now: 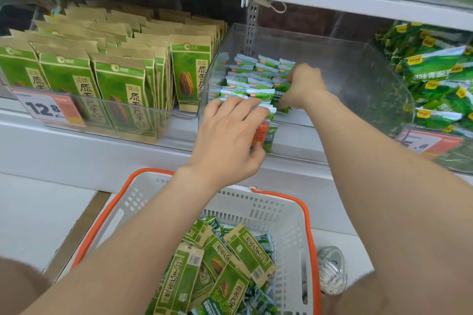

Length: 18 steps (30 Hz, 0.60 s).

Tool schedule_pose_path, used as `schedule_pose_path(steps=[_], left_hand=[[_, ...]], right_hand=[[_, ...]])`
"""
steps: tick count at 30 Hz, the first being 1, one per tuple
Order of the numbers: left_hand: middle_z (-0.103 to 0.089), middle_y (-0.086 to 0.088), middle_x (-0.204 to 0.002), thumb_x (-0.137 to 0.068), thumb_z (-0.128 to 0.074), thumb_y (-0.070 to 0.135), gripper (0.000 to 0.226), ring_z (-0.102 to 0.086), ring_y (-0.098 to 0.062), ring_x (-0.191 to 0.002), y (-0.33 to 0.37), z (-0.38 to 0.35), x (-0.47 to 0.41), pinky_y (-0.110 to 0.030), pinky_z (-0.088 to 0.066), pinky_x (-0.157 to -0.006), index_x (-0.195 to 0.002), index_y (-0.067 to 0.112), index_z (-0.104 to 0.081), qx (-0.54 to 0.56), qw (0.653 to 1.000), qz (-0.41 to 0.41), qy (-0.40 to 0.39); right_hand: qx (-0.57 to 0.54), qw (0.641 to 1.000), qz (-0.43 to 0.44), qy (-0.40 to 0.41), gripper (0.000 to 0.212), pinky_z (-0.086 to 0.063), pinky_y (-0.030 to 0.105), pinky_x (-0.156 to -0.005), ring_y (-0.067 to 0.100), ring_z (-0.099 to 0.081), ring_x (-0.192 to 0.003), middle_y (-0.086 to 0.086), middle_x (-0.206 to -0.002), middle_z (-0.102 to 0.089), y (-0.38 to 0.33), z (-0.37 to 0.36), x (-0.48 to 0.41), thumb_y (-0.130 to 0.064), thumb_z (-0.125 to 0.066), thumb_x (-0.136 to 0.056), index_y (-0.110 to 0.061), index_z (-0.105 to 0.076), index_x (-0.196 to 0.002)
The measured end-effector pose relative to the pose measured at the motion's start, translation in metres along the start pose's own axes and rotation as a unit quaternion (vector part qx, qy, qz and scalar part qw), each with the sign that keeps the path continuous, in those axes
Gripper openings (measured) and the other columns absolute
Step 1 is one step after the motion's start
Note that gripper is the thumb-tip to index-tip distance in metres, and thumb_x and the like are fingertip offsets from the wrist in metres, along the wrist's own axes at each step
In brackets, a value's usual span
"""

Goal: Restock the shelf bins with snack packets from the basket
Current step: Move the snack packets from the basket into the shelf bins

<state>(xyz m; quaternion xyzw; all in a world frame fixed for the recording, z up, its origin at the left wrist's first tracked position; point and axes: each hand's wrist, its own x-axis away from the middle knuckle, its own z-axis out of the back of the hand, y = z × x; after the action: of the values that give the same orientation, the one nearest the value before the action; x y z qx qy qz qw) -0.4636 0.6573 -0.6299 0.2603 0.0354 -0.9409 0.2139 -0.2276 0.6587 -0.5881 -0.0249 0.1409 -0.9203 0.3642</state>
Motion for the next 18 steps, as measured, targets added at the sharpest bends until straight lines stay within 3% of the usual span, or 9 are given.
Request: schedule_pose_path(steps=[3, 4, 6, 8, 11, 13, 14, 16, 18], left_hand=[[-0.057, 0.005, -0.146, -0.077, -0.064, 0.04, 0.057, -0.051, -0.024, -0.13, -0.001, 0.0, 0.0, -0.043, -0.031, -0.105, -0.132, 0.025, -0.062, 0.0, 1.0, -0.004, 0.004], [-0.057, 0.004, -0.146, -0.077, -0.064, 0.04, 0.058, -0.051, -0.025, -0.13, -0.002, 0.0, 0.0, -0.043, -0.031, -0.105, -0.132, 0.024, -0.061, 0.0, 1.0, -0.006, 0.004], [-0.056, 0.003, -0.148, -0.076, -0.063, 0.04, 0.06, -0.05, -0.026, -0.131, -0.002, 0.001, 0.001, -0.042, -0.032, -0.105, -0.134, 0.024, -0.06, 0.003, 1.0, -0.008, -0.007], [-0.053, 0.002, -0.15, -0.076, -0.062, 0.039, 0.064, -0.048, -0.027, -0.133, -0.003, 0.003, 0.001, -0.042, -0.033, -0.106, -0.139, 0.024, -0.058, 0.013, 1.0, -0.009, -0.023], [-0.05, 0.0, -0.154, -0.079, -0.062, 0.038, 0.069, -0.046, -0.027, -0.138, -0.007, 0.007, 0.001, -0.042, -0.027, -0.112, -0.146, 0.023, -0.053, 0.043, 0.998, -0.009, -0.047], [-0.048, -0.002, -0.157, -0.082, -0.064, 0.035, 0.07, -0.043, -0.026, -0.142, -0.01, 0.01, 0.001, -0.039, -0.019, -0.118, -0.149, 0.02, -0.051, 0.059, 0.997, -0.008, -0.058], [-0.048, -0.003, -0.158, -0.083, -0.064, 0.032, 0.07, -0.042, -0.026, -0.144, -0.011, 0.011, 0.001, -0.038, -0.017, -0.121, -0.15, 0.018, -0.05, 0.07, 0.996, -0.011, -0.057], [-0.049, -0.005, -0.157, -0.084, -0.065, 0.022, 0.067, -0.041, -0.025, -0.146, -0.013, 0.013, 0.002, -0.039, -0.017, -0.126, -0.149, 0.013, -0.051, 0.11, 0.993, -0.02, -0.04], [-0.053, -0.007, -0.152, -0.086, -0.064, 0.009, 0.058, -0.044, -0.026, -0.145, -0.015, 0.013, 0.006, -0.043, -0.027, -0.125, -0.143, 0.009, -0.055, 0.152, 0.988, -0.039, 0.007]], right_hand=[[0.004, 0.999, -0.038, 0.028, 0.085, -0.055, 0.036, -0.084, 0.036, -0.066, -0.112, 0.015, -0.125, -0.06, 0.005, 0.002, 0.006, -0.03, -0.097, -0.065, -0.005, -0.05, -0.133], [-0.004, 0.998, -0.045, 0.033, 0.077, -0.059, 0.036, -0.08, 0.033, -0.072, -0.1, 0.013, -0.116, -0.065, 0.006, 0.002, 0.008, -0.034, -0.096, -0.065, -0.007, -0.055, -0.124], [-0.033, 0.998, -0.042, 0.017, 0.051, -0.058, 0.028, -0.057, 0.024, -0.075, -0.072, 0.008, -0.09, -0.072, 0.007, 0.003, 0.011, -0.039, -0.09, -0.073, -0.01, -0.061, -0.102], [-0.04, 0.998, -0.015, -0.039, 0.033, -0.05, 0.022, -0.046, 0.023, -0.073, -0.071, 0.003, -0.076, -0.074, 0.006, 0.004, 0.014, -0.038, -0.079, -0.083, -0.009, -0.064, -0.088], [-0.052, 0.992, 0.017, -0.112, 0.022, -0.051, 0.036, -0.064, 0.027, -0.061, -0.078, 0.016, -0.084, -0.068, 0.006, 0.01, 0.022, -0.015, -0.057, -0.09, 0.003, -0.07, -0.091], [-0.09, 0.986, 0.015, -0.139, 0.037, -0.052, 0.042, -0.065, 0.037, -0.066, -0.081, 0.031, -0.103, -0.07, 0.009, 0.013, 0.03, -0.007, -0.048, -0.088, 0.01, -0.068, -0.115], [-0.103, 0.984, 0.015, -0.144, 0.042, -0.054, 0.041, -0.068, 0.044, -0.071, -0.094, 0.031, -0.116, -0.069, 0.011, 0.013, 0.034, -0.005, -0.046, -0.088, 0.01, -0.064, -0.122], [-0.111, 0.988, 0.034, -0.098, 0.041, -0.059, 0.047, -0.081, 0.048, -0.065, -0.112, 0.028, -0.117, -0.07, 0.01, 0.013, 0.046, -0.004, -0.044, -0.086, 0.009, -0.068, -0.116], [-0.118, 0.99, 0.065, 0.03, 0.033, -0.058, 0.043, -0.08, 0.044, -0.064, -0.098, 0.019, -0.099, -0.073, 0.006, 0.013, 0.062, -0.006, -0.042, -0.085, -0.004, -0.075, -0.093]])
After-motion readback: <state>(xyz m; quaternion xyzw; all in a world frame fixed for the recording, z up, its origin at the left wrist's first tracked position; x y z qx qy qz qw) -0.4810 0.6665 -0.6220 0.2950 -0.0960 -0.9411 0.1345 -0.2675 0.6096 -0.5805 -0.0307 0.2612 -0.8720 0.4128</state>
